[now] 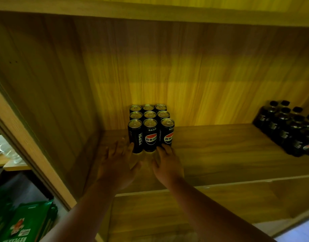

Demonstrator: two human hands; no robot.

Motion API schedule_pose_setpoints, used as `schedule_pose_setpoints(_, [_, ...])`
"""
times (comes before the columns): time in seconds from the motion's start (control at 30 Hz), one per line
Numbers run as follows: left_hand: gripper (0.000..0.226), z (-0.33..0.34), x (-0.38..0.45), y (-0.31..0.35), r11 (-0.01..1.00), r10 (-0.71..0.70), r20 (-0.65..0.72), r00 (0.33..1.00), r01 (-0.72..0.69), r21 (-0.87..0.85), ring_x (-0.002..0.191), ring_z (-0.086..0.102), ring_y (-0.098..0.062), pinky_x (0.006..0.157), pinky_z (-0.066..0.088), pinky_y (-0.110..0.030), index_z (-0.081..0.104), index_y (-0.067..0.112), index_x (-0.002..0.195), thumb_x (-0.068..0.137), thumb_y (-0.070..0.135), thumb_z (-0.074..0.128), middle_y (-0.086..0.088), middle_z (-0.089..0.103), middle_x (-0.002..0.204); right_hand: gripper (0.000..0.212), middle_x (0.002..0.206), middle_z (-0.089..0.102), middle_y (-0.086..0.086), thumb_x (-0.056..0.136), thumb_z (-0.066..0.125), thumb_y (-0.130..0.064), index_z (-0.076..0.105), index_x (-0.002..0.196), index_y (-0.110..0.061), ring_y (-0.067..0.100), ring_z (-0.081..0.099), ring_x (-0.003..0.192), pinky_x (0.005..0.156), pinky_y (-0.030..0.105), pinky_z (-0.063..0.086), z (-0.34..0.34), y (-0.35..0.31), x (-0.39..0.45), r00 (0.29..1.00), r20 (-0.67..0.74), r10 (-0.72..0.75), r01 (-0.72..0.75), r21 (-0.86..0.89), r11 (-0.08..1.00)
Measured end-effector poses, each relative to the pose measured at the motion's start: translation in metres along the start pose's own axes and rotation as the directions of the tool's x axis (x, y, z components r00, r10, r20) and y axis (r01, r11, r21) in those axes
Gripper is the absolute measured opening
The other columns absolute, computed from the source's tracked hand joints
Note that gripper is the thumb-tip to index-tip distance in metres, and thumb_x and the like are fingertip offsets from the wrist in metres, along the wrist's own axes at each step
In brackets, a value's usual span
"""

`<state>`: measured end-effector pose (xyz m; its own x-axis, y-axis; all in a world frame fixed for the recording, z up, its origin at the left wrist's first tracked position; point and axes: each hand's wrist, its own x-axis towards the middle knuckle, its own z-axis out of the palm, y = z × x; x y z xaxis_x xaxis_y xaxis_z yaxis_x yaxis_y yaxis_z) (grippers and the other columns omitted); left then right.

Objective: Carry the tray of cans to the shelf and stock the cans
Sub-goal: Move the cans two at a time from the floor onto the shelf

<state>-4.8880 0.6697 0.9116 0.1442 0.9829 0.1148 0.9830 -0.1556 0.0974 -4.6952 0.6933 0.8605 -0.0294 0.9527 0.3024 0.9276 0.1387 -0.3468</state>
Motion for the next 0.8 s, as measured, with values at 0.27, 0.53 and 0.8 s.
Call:
schedule_pose_setpoints(0.27, [0.091, 0.003, -0.020, 0.043, 1.000, -0.020, 0.037, 0.999, 0.019, 0.024, 0.152, -0.008, -0.027, 0.121, 0.001, -0.049, -0.002, 0.039, 0.156, 0.075, 0.080, 0.006, -0.003, -0.010, 0.166, 0.074, 0.165, -0.007, -0.007, 0.096, 0.027, -0.066, 0.003, 0.157, -0.034, 0.016, -0.008, 0.151, 0.119, 0.040, 0.007, -0.050, 0.035, -0.021, 0.975, 0.206, -0.083, 0.099, -0.068, 0.993])
schedule_pose_setpoints(0.53, [0.101, -0.004, -0.071, 0.116, 0.997, -0.072, 0.002, 0.997, 0.072, 0.042, 0.152, -0.003, -0.025, 0.122, 0.005, -0.047, 0.017, 0.033, 0.156, 0.067, 0.078, 0.001, -0.002, -0.004, 0.166, 0.075, 0.165, -0.002, -0.007, 0.093, 0.030, -0.069, 0.008, 0.157, -0.035, 0.016, -0.007, 0.151, 0.121, 0.041, 0.008, -0.111, 0.081, -0.070, 0.967, 0.198, -0.162, 0.179, -0.076, 0.981])
schedule_pose_setpoints(0.8, [0.094, 0.018, -0.151, 0.197, 0.987, -0.153, -0.015, 0.988, 0.153, 0.045, 0.152, 0.002, -0.024, 0.120, 0.007, -0.045, 0.010, 0.037, 0.157, 0.074, 0.081, 0.002, -0.001, 0.003, 0.166, 0.077, 0.165, -0.004, -0.009, 0.092, 0.031, -0.068, 0.010, 0.157, -0.033, 0.013, -0.006, 0.151, 0.121, 0.038, 0.009, -0.154, 0.135, -0.154, 0.940, 0.211, -0.267, 0.281, -0.037, 0.959])
